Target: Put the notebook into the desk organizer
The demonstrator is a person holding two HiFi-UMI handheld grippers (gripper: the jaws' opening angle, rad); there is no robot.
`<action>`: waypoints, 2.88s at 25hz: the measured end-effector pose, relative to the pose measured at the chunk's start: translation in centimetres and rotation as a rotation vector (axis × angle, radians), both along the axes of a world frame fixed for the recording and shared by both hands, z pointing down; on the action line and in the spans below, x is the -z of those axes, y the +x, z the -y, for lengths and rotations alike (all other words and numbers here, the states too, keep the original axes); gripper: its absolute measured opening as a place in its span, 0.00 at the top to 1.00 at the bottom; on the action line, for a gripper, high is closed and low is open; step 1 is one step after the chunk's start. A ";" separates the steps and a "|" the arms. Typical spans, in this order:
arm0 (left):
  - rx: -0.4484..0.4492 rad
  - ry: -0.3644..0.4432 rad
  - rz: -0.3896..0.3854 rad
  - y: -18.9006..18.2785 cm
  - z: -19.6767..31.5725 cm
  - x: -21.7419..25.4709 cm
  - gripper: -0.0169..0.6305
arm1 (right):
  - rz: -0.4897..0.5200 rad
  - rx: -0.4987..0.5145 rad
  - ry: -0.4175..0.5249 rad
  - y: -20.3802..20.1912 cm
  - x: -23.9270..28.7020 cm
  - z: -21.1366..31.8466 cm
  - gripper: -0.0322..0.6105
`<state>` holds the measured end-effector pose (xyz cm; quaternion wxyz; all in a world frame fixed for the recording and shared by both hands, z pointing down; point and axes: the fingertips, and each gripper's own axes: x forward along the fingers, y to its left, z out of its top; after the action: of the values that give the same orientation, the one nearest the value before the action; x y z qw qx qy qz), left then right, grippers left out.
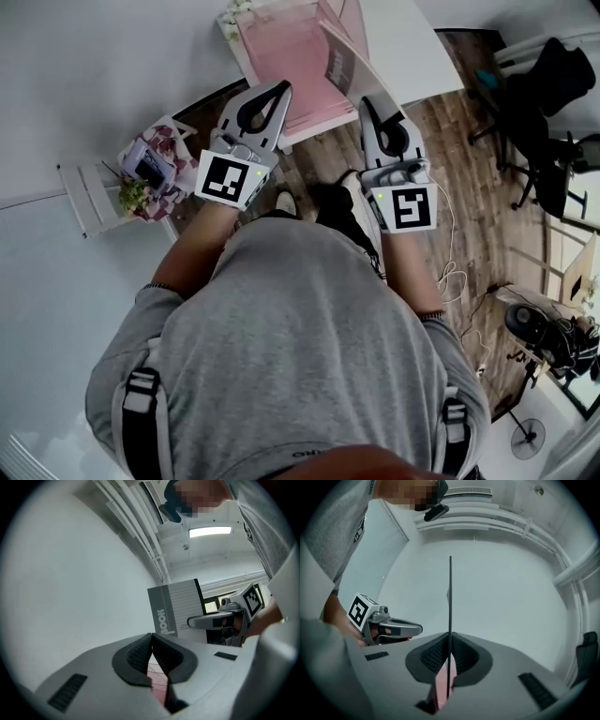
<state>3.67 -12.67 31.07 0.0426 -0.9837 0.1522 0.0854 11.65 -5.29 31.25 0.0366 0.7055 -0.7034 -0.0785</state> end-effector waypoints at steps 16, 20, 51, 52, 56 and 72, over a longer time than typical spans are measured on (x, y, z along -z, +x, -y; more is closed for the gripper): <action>0.294 0.024 0.034 6.2 5.4 0.4 0.94 | 0.051 0.321 0.006 8.1 0.0 8.8 0.93; 0.390 0.012 0.034 6.5 6.4 0.3 0.94 | 0.031 0.428 -0.059 9.2 -2.2 10.2 0.93; 0.550 0.013 0.067 3.0 10.2 -1.8 0.95 | 0.548 0.772 -0.654 4.5 -11.6 17.9 0.93; 0.547 0.013 0.065 2.9 10.4 -1.8 0.95 | 0.563 0.778 -0.676 4.3 -12.0 18.0 0.93; 0.531 0.006 0.062 2.8 10.6 -2.1 0.95 | 0.631 0.794 -0.763 3.5 -13.1 18.2 0.93; 0.489 -0.010 0.067 3.1 11.2 -2.7 0.95 | 0.437 0.674 -0.909 3.3 -18.1 19.7 0.92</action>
<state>6.80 -23.92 33.74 0.0622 -0.9201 0.3846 0.0392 14.95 -25.00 49.35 0.1624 0.3572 -0.8425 0.3692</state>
